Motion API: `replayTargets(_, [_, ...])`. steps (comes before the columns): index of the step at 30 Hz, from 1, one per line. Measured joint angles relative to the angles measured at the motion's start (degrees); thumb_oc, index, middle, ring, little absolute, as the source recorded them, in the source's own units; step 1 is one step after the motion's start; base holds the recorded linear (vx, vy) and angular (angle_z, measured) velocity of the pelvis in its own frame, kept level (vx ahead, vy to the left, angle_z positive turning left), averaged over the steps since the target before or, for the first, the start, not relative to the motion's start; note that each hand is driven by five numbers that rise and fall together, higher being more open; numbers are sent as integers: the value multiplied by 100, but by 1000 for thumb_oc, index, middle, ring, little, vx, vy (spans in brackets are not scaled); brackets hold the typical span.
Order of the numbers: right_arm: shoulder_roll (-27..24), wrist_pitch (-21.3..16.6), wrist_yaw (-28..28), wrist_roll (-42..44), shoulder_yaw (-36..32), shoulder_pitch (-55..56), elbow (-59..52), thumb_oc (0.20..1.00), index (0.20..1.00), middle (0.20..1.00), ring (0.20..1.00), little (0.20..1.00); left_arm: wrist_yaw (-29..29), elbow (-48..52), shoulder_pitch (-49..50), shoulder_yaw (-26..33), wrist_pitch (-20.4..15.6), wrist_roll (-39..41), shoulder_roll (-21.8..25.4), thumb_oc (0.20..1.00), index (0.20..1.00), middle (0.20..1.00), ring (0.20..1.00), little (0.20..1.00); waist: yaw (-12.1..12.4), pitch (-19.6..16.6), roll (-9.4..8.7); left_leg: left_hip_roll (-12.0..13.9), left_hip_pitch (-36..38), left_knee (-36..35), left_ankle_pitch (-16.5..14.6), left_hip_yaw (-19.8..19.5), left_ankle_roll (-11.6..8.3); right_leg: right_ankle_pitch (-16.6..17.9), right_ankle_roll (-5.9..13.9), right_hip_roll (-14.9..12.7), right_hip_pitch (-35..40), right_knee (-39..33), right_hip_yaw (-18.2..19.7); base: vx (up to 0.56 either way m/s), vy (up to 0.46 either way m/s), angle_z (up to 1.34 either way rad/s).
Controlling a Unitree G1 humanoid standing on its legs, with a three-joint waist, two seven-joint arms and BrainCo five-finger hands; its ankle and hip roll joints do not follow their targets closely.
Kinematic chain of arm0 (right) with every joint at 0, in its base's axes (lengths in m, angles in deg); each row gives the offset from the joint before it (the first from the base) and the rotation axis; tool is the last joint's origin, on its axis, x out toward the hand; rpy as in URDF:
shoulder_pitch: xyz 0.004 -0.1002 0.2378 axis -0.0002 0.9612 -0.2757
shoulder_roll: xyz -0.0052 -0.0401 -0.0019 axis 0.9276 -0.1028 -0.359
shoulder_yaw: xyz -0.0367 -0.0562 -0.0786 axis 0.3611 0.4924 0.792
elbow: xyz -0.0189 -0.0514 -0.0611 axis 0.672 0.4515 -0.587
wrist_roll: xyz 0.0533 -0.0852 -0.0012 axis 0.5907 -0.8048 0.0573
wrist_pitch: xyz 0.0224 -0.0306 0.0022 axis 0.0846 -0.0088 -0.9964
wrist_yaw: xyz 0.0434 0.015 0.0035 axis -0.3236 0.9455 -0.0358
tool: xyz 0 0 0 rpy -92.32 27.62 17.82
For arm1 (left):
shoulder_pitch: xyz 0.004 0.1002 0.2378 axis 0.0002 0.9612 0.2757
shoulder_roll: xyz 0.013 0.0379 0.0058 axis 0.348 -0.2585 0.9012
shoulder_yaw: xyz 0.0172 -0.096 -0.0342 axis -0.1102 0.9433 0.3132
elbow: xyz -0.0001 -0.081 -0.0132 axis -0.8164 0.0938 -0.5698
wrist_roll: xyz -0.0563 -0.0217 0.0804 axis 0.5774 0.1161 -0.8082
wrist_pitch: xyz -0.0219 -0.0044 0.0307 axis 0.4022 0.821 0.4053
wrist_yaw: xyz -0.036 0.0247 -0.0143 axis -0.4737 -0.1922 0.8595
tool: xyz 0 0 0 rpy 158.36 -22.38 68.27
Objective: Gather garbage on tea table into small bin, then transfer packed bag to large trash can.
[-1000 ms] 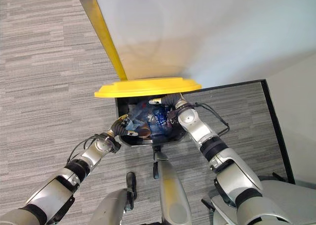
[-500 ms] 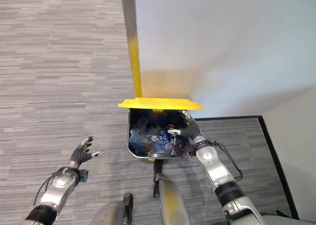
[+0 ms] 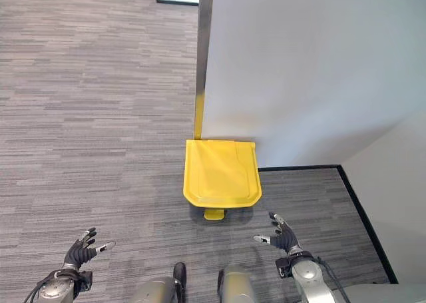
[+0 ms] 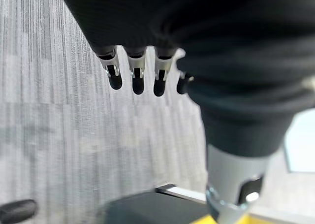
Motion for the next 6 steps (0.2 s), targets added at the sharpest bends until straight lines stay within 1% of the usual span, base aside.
replayTargets(1, [-29, -1, -11, 0, -23, -93, 134, 1000, 1000, 1000, 1000, 1000, 6, -53, 22, -47, 29, 1, -54, 1000, 1000, 1000, 1000, 1000, -32, -16, 105, 92, 3, -50, 54, -11, -22, 144, -124, 109, 84, -223, 66, 15, -78, -42])
replayTargets(2, [-44, -4, -12, 2, -25, -91, 162, 1000, 1000, 1000, 1000, 1000, 32, -41, 68, -129, 27, 2, -57, 1000, 1000, 1000, 1000, 1000, -35, -101, 126, 123, 5, -182, 89, 24, -72, 189, -152, 139, 33, -286, 89, 21, -75, -14])
replayTargets(4, [-59, 4, -9, 2, -25, -55, 315, 1000, 1000, 1000, 1000, 1000, 44, -60, 98, -213, 28, 2, -67, 1000, 1000, 1000, 1000, 1000, -38, -161, 113, 162, 75, -399, 218, 18, -247, 350, -211, 175, 38, -378, 70, 26, -74, -11])
replayTargets(5, [-67, 49, -9, 2, -26, -44, 384, 1000, 1000, 1000, 1000, 1000, 65, -56, 114, -236, 29, 2, -73, 1000, 1000, 1000, 1000, 1000, -40, -189, 159, 180, 98, -510, 235, 15, -273, 388, -254, 207, 33, -410, 80, 13, -38, -6])
replayTargets(6, [-81, 71, -9, 2, -53, -5, 398, 1000, 1000, 1000, 1000, 1000, 86, -50, 106, -236, 29, 2, -80, 1000, 1000, 1000, 1000, 1000, -46, -270, 137, 198, 95, -625, 239, 10, -279, 457, -291, 229, 37, -514, 70, 14, -16, -6])
